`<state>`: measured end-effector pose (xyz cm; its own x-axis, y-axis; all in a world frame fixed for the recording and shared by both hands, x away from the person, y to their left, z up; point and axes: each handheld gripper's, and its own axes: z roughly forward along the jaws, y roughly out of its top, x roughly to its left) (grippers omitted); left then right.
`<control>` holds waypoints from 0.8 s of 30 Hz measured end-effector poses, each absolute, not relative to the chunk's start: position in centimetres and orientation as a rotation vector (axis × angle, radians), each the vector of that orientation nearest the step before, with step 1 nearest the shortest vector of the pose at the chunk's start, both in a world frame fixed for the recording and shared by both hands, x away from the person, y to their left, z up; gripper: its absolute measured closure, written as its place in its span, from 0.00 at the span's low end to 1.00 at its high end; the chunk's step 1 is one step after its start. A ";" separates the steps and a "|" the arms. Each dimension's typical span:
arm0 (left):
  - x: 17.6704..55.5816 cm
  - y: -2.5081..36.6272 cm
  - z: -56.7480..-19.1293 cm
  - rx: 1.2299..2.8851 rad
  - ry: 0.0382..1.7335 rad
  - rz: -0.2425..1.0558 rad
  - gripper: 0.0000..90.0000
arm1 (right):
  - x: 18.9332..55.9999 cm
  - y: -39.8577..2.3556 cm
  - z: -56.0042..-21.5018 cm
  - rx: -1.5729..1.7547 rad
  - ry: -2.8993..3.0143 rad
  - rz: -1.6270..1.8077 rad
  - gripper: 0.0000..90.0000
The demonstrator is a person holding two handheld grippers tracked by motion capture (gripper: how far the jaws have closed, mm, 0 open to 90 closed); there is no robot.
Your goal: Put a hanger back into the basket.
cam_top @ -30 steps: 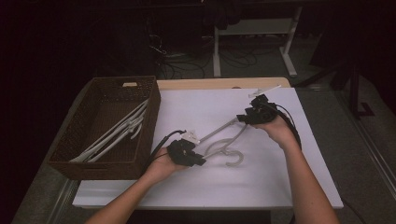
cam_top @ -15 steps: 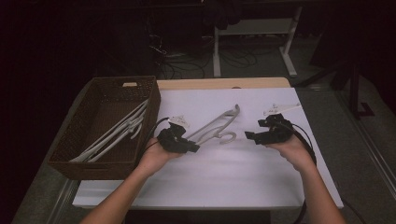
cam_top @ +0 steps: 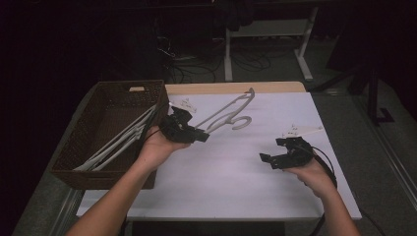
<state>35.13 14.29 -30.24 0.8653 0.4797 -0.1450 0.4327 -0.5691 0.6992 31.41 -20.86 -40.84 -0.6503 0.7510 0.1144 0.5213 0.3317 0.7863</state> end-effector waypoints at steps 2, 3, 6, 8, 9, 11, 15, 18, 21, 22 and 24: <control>35.1 15.2 -28.9 2.249 0.664 0.095 0.91 | 31.0 -20.7 -41.1 1.140 2.336 1.220 0.12; 35.1 15.6 -28.5 2.247 0.668 0.101 0.91 | 31.0 -20.6 -41.2 1.134 2.340 1.219 0.10; 35.0 17.0 -27.2 2.235 0.680 0.123 0.91 | 30.8 -20.2 -41.2 1.126 2.346 1.226 0.08; 34.9 18.2 -26.3 2.221 0.691 0.139 0.91 | 30.8 -20.0 -41.3 1.116 2.351 1.219 0.05; 34.9 18.8 -25.9 2.221 0.691 0.150 0.91 | 30.9 -19.9 -41.4 1.115 2.354 1.218 0.04; 34.7 20.0 -25.2 2.210 0.696 0.178 0.91 | 31.0 -19.7 -41.4 1.119 2.353 1.211 0.02; 34.4 23.0 -24.5 2.187 0.712 0.214 0.91 | 31.0 -19.5 -41.5 1.107 2.356 1.193 0.01; 34.3 25.5 -24.4 2.170 0.733 0.226 0.91 | 31.0 -19.4 -41.5 1.103 2.358 1.191 0.01; 34.0 27.9 -24.3 2.151 0.754 0.250 0.91 | 31.0 -19.3 -41.6 1.099 2.360 1.185 0.01; 33.8 28.7 -24.3 2.141 0.768 0.260 0.91 | 31.0 -19.3 -41.6 1.097 2.361 1.175 0.01; 33.5 30.4 -24.2 2.120 0.790 0.277 0.91 | 31.0 -19.3 -41.6 1.093 2.366 1.170 0.01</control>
<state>33.45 30.42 -24.22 0.7772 0.6246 -0.0767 0.4400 -0.4523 0.7758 31.00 -19.31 -41.64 -0.6728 0.7361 0.0741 0.5056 0.3844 0.7724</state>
